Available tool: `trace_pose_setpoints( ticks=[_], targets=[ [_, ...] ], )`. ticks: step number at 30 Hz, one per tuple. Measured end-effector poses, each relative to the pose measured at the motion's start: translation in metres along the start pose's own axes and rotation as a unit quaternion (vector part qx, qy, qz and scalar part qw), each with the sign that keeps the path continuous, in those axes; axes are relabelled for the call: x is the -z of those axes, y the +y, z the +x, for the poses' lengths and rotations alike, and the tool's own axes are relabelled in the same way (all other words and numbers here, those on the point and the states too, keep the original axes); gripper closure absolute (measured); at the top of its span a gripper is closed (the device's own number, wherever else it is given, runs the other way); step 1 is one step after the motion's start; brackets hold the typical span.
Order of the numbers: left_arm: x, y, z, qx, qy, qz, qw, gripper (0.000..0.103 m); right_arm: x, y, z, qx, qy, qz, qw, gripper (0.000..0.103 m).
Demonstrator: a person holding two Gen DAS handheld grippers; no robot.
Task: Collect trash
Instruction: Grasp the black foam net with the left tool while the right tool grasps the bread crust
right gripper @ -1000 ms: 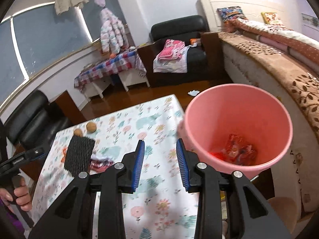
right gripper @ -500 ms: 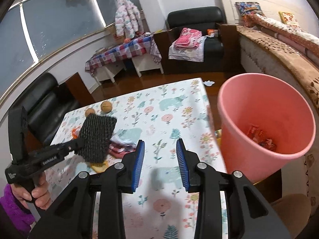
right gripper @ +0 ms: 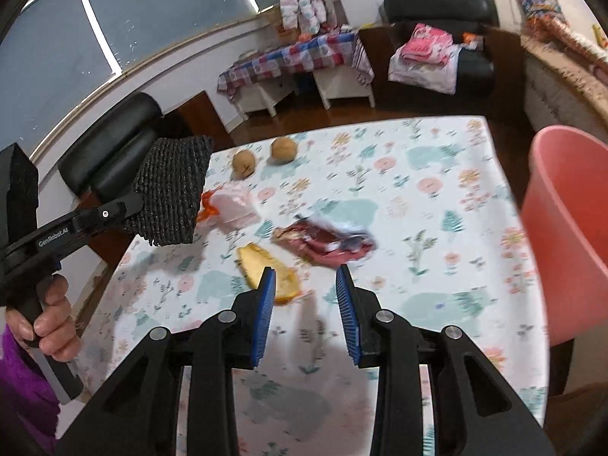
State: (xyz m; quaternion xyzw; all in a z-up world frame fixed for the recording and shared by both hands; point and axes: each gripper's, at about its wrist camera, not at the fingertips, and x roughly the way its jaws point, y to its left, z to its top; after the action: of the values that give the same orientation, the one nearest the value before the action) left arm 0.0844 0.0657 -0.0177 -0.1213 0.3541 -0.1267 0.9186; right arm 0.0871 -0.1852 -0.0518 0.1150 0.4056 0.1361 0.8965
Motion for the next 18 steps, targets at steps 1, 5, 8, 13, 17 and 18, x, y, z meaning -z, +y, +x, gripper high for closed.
trace_pose_setpoints(
  ticks=[1, 5, 8, 13, 17, 18],
  targets=[
    [0.001, 0.002, -0.001, -0.002, -0.001, -0.002, 1.0, 0.093, 0.0, 0.002, 0.003, -0.005, 0.003, 0.0, 1.0, 0.07],
    [0.003, 0.008, -0.007, -0.004, -0.002, -0.007, 1.0, 0.093, -0.002, 0.008, 0.019, 0.0, 0.024, 0.0, 1.0, 0.07],
    [0.004, 0.012, -0.009, -0.006, -0.003, -0.011, 0.9999, 0.093, -0.001, 0.01, 0.028, 0.006, 0.035, -0.001, 0.999, 0.07],
    [0.008, 0.01, -0.008, -0.002, 0.003, -0.012, 0.9999, 0.093, 0.0, 0.009, 0.038, 0.014, 0.054, -0.001, 0.998, 0.086],
    [0.009, 0.006, -0.007, 0.001, 0.005, -0.007, 1.0, 0.093, 0.002, 0.006, 0.033, 0.005, 0.056, 0.003, 0.998, 0.095],
    [0.009, 0.005, -0.007, 0.001, 0.006, -0.005, 1.0, 0.093, 0.003, 0.006, 0.032, 0.004, 0.055, 0.003, 0.998, 0.095]
  ],
)
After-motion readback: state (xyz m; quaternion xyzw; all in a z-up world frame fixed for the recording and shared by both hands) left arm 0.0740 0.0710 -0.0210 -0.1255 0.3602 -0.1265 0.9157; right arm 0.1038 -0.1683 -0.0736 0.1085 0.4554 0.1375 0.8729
